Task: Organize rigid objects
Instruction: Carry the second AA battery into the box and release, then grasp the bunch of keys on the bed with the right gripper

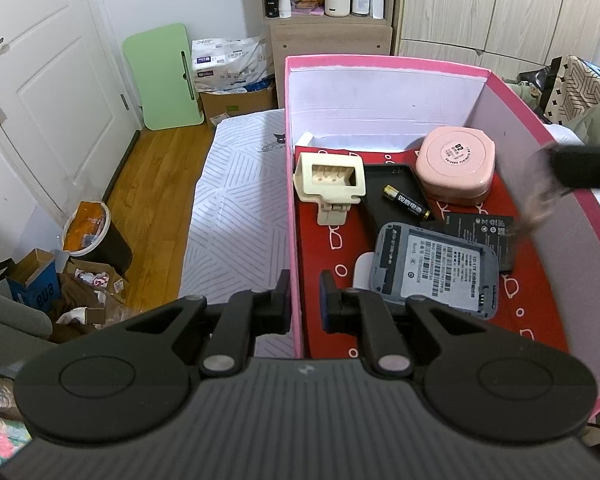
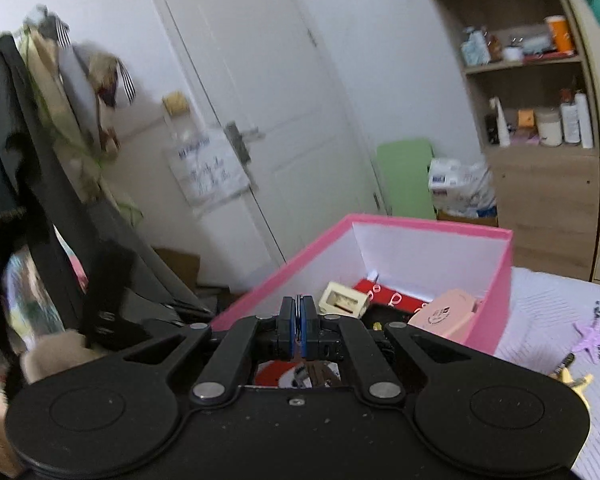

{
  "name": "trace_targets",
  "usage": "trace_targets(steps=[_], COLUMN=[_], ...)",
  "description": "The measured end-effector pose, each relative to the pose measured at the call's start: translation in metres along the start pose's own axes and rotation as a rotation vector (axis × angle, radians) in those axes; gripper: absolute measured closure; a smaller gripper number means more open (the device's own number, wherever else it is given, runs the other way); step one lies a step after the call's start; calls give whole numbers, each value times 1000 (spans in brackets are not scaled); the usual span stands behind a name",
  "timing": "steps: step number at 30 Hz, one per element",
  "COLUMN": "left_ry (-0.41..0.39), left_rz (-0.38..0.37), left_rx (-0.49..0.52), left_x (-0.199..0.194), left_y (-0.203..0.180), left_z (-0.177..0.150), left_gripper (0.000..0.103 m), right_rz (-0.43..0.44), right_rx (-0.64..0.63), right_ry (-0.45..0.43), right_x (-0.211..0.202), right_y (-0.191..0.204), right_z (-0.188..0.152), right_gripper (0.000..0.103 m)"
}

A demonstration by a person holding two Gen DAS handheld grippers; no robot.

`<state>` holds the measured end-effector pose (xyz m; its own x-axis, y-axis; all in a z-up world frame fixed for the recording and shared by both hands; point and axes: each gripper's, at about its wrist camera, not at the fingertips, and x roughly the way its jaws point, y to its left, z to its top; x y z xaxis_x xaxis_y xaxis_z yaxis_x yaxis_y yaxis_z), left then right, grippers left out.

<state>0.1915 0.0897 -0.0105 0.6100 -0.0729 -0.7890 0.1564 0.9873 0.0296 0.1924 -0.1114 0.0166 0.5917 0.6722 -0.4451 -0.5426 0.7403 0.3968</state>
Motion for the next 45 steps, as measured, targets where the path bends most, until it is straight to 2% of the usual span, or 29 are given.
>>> trace_targets(steps=[4, 6, 8, 11, 16, 19, 27, 32, 36, 39, 45], left_ry=[-1, -2, -3, -8, -8, -9, -10, -3, -2, -3, -8], left_rz=[0, -2, -4, -7, -6, -6, -9, -19, -19, -21, -23], left_rx=[-1, -2, -6, -12, -8, -9, -17, -47, -47, -48, -51], left_x=[-1, -1, -2, -2, -2, -2, -2, 0, 1, 1, 1], left_y=[0, 0, 1, 1, 1, 0, 1, 5, 4, 4, 3], left_z=[-1, -1, 0, 1, 1, 0, 0, 0, 0, 0, 0], left_gripper=[92, 92, 92, 92, 92, 92, 92, 92, 92, 92, 92], right_rz=[-27, -30, -27, -38, -3, -18, -162, -288, -406, -459, -493], right_rx=[9, 23, 24, 5, 38, 61, 143, 207, 255, 258, 208], right_ry=[146, 181, 176, 149, 118, 82, -9, -3, 36, 80, 108], right_x=[41, 50, 47, 36, 12, -6, -64, -87, -88, -81, -63], right_y=[-11, -16, -20, -20, -24, -30, -63, -94, -115, -123, -128], right_z=[0, 0, 1, 2, 8, 7, -7, -28, -52, -69, -80], right_gripper=[98, 96, 92, 91, 90, 88, 84, 81, 80, 80, 77])
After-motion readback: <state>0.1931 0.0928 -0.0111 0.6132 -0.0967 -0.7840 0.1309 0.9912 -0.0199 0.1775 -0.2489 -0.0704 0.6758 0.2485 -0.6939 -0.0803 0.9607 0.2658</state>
